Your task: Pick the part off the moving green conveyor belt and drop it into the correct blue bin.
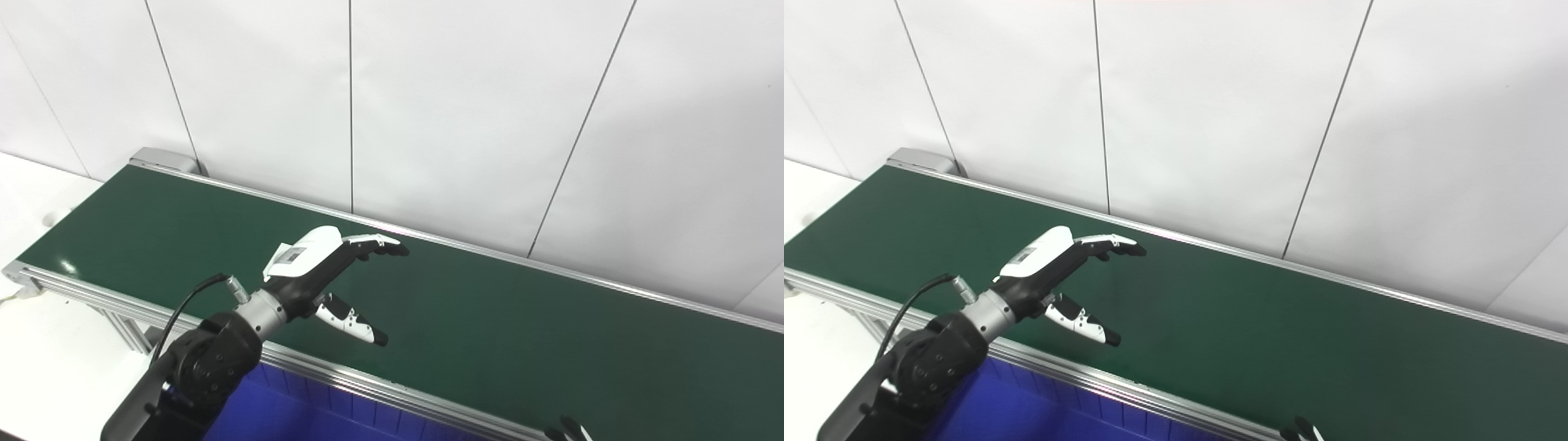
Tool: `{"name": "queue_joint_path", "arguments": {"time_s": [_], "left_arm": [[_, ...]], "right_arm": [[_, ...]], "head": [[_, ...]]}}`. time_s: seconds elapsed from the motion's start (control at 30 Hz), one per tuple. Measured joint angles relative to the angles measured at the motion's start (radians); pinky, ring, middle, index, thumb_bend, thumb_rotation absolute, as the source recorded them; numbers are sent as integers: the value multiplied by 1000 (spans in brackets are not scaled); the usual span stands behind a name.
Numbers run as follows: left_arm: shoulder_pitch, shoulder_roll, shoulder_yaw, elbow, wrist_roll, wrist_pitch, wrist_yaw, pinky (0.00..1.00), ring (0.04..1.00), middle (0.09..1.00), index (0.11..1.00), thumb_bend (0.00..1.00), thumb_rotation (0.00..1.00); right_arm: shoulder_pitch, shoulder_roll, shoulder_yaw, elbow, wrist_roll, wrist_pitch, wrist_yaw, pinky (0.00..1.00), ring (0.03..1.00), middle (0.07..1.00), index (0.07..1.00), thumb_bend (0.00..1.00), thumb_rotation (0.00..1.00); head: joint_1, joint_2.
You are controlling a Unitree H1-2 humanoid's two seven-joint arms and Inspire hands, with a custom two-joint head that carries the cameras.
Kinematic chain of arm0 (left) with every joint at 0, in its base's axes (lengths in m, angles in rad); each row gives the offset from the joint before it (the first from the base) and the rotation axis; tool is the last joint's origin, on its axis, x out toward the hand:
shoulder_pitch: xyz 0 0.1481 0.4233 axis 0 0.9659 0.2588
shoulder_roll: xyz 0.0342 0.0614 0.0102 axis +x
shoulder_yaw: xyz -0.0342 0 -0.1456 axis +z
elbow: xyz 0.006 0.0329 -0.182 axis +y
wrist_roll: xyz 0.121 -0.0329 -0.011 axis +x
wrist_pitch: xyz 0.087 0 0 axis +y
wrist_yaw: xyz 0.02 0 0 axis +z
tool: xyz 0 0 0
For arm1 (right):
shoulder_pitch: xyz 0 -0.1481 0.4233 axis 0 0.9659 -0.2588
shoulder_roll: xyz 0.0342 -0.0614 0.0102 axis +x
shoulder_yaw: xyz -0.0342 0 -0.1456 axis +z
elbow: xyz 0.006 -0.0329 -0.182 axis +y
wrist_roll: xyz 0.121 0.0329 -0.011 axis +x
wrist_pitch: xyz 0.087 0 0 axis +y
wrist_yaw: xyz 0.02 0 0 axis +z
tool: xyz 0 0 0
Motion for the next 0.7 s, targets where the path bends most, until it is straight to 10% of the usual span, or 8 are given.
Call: {"name": "queue_joint_path", "arguments": {"time_s": [0.7], "left_arm": [[-172, 101, -91, 204, 152, 43, -111, 754, 850, 849, 825, 876, 180]], "right_arm": [[-9, 1, 1, 15, 5, -1, -1, 667, 763, 818, 894, 523, 849]], "head": [[0, -2]]}}
